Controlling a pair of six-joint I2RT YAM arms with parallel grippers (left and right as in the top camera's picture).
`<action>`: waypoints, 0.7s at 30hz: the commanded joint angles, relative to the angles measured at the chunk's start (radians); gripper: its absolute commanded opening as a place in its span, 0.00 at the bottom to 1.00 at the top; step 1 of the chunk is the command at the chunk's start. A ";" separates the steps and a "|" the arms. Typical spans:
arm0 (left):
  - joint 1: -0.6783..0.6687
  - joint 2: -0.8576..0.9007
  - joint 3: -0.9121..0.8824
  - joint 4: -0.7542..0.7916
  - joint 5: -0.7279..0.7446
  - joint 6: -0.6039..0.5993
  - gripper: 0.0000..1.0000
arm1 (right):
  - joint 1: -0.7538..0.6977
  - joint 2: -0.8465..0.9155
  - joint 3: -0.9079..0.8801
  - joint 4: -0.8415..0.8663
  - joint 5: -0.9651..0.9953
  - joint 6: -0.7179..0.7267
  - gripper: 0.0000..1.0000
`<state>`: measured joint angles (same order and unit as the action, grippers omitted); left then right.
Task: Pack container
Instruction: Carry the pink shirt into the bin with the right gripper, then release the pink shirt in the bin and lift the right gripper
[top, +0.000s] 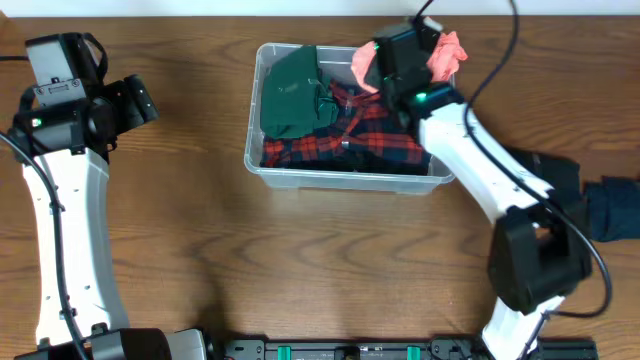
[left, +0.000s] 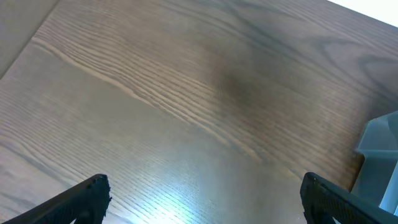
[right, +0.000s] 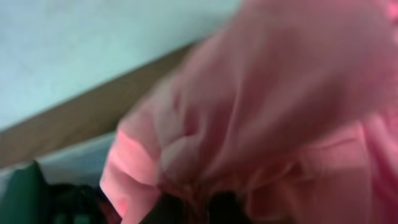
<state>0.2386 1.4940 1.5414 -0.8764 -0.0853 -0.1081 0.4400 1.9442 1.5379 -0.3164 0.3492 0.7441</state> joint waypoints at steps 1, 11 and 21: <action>0.002 0.004 -0.002 -0.002 -0.002 -0.002 0.98 | 0.046 0.031 0.006 0.011 0.009 0.026 0.01; 0.002 0.004 -0.002 -0.002 -0.002 -0.002 0.98 | 0.085 0.034 0.006 -0.029 0.019 0.026 0.43; 0.002 0.004 -0.002 -0.002 -0.002 -0.002 0.98 | 0.085 -0.042 0.007 -0.113 -0.029 -0.049 0.59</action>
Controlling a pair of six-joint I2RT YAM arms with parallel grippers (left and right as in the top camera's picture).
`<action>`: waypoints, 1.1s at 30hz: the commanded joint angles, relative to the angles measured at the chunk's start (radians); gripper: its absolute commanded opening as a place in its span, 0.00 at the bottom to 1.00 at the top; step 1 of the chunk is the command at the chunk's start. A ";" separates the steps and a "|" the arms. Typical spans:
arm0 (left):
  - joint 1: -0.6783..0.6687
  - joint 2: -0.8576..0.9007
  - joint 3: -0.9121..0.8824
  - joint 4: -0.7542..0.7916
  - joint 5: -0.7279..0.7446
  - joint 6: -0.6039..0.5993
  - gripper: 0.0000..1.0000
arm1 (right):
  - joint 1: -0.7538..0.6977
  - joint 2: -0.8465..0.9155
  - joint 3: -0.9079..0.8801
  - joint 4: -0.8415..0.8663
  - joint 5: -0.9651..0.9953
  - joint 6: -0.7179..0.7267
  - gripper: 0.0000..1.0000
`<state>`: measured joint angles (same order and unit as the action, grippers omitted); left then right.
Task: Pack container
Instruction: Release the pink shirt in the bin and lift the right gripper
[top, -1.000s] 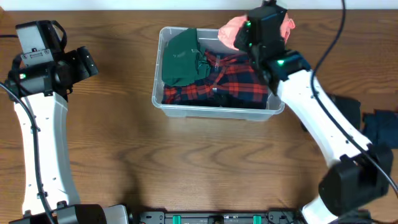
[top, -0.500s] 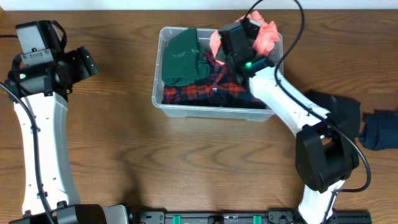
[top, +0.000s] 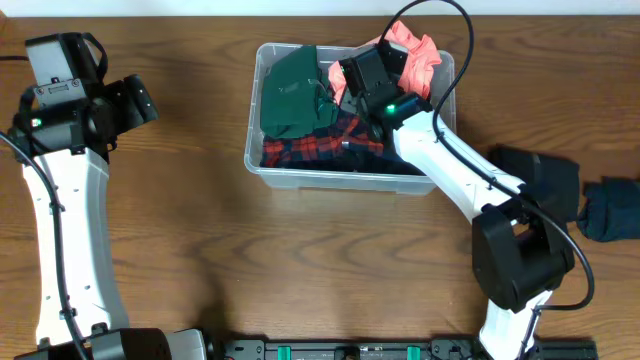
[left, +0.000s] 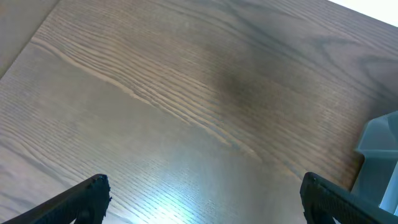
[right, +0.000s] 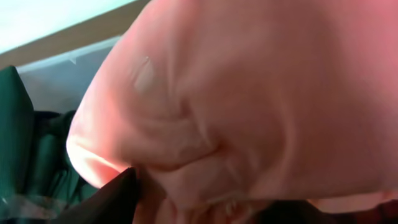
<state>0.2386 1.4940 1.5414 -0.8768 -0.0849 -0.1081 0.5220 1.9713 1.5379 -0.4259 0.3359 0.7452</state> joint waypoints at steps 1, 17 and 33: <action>0.002 0.004 -0.002 -0.002 -0.002 -0.002 0.98 | 0.003 -0.089 0.007 -0.005 -0.020 -0.072 0.60; 0.002 0.004 -0.002 -0.002 -0.002 -0.002 0.98 | -0.046 -0.121 0.006 0.036 -0.025 -0.404 0.32; 0.002 0.004 -0.002 -0.002 -0.002 -0.002 0.98 | -0.178 0.046 0.006 0.091 -0.119 -0.468 0.21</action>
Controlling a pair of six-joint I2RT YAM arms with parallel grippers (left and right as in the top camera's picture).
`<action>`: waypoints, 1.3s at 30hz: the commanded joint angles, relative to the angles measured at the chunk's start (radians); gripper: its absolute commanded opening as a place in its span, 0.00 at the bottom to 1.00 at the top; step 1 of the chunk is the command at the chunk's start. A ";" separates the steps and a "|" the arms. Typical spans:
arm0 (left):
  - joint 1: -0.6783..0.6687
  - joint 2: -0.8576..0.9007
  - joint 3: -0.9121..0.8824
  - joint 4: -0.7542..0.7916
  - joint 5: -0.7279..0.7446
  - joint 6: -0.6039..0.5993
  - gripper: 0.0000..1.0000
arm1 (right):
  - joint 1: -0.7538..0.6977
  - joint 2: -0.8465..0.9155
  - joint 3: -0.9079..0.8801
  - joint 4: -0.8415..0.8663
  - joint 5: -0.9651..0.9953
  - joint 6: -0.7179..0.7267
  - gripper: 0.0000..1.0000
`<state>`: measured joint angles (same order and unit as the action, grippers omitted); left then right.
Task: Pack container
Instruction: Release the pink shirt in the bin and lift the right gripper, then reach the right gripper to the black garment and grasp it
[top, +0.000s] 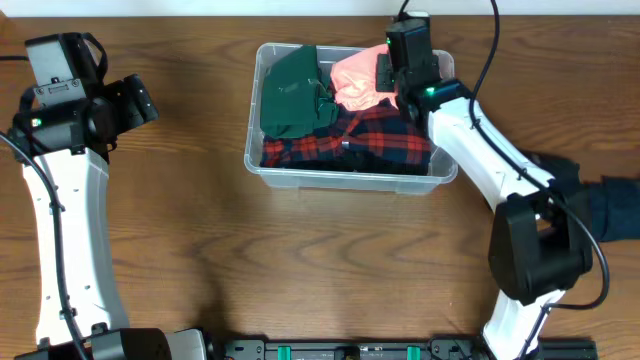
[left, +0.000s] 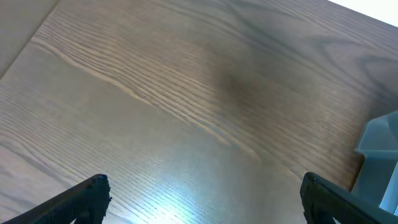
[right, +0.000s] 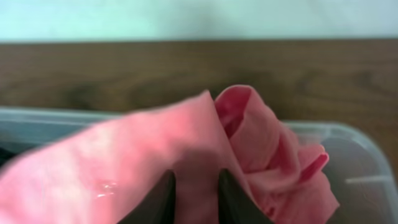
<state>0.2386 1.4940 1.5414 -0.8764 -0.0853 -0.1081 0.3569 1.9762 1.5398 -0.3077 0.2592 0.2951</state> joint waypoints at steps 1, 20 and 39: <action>0.002 0.004 -0.002 -0.002 -0.002 -0.002 0.98 | -0.013 0.050 0.005 -0.052 -0.047 -0.010 0.21; 0.002 0.004 -0.002 -0.002 -0.002 -0.002 0.98 | -0.009 -0.055 0.018 -0.161 -0.066 0.011 0.65; 0.002 0.004 -0.002 -0.002 -0.002 -0.002 0.98 | -0.397 -0.482 0.000 -0.818 -0.117 0.292 0.99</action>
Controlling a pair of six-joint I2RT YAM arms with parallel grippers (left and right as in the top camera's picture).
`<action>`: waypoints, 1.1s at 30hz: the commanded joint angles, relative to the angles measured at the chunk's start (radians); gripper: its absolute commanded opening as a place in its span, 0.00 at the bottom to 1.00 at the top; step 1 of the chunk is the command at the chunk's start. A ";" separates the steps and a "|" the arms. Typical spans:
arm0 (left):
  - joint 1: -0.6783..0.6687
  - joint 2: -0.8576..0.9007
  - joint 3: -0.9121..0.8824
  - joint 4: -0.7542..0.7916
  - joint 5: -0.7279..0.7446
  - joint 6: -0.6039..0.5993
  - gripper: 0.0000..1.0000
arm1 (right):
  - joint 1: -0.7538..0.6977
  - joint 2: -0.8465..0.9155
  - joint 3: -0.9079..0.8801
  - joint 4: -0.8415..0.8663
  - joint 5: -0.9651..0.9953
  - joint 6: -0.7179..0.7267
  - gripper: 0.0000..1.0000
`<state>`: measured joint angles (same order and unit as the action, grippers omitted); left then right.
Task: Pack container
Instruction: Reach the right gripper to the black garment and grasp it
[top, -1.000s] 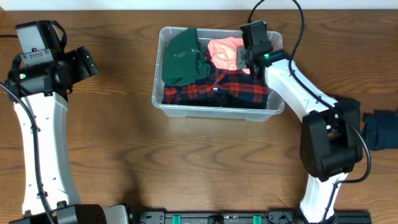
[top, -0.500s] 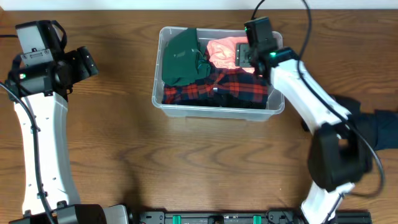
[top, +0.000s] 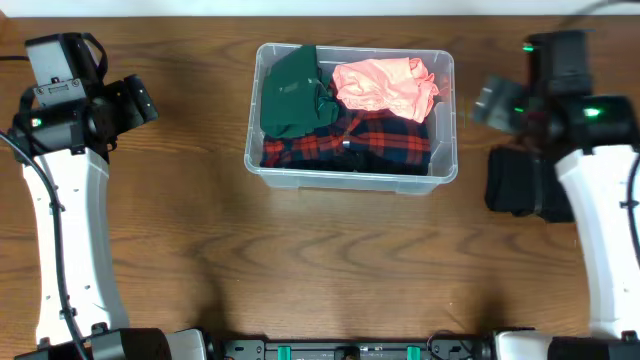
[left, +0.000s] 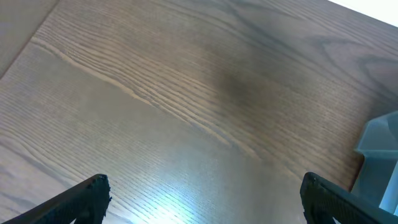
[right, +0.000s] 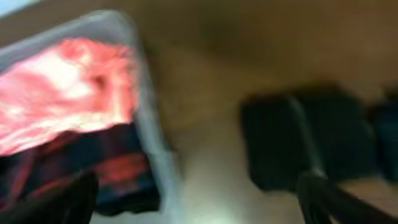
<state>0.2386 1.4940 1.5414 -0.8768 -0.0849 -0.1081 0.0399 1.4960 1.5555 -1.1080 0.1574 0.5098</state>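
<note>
The clear plastic container (top: 350, 178) holds a green garment (top: 290, 90), a red plaid shirt (top: 375, 140) and a pink garment (top: 385, 85) lying at its back right. My right gripper (top: 492, 102) is blurred, just right of the container above the table. In its wrist view the right gripper (right: 199, 199) is open and holds nothing, with the pink garment (right: 68, 87) to the left and a black garment (right: 292, 143) ahead. My left gripper (top: 140, 100) stays far left, and the left gripper (left: 205, 199) is open over bare wood.
The black folded garment (top: 520, 180) lies on the table right of the container, partly under my right arm. A darker blue piece (right: 385, 130) shows at the far right edge. A corner of the container (left: 379, 155) shows in the left wrist view.
My right gripper has let go of the pink garment and moved out of the container to its right side. The pink garment now lies in the container's back right. The left arm is unchanged.
First my right gripper held the pink garment above the container's back right corner. Then it was over the container's middle with the garment. Then the garment lay in the container with the fingers on it. Now the gripper is open outside.
</note>
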 joint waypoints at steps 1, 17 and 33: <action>0.002 0.004 -0.002 -0.002 -0.002 -0.002 0.98 | -0.113 -0.002 -0.027 -0.019 -0.020 0.077 0.99; 0.002 0.004 -0.002 -0.002 -0.002 -0.002 0.98 | -0.393 -0.002 -0.503 0.200 -0.143 0.179 0.99; 0.002 0.004 -0.002 -0.002 -0.002 -0.002 0.98 | -0.393 0.000 -0.847 0.687 -0.159 0.217 0.96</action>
<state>0.2386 1.4940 1.5414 -0.8764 -0.0853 -0.1081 -0.3477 1.4982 0.7406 -0.4599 0.0017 0.7155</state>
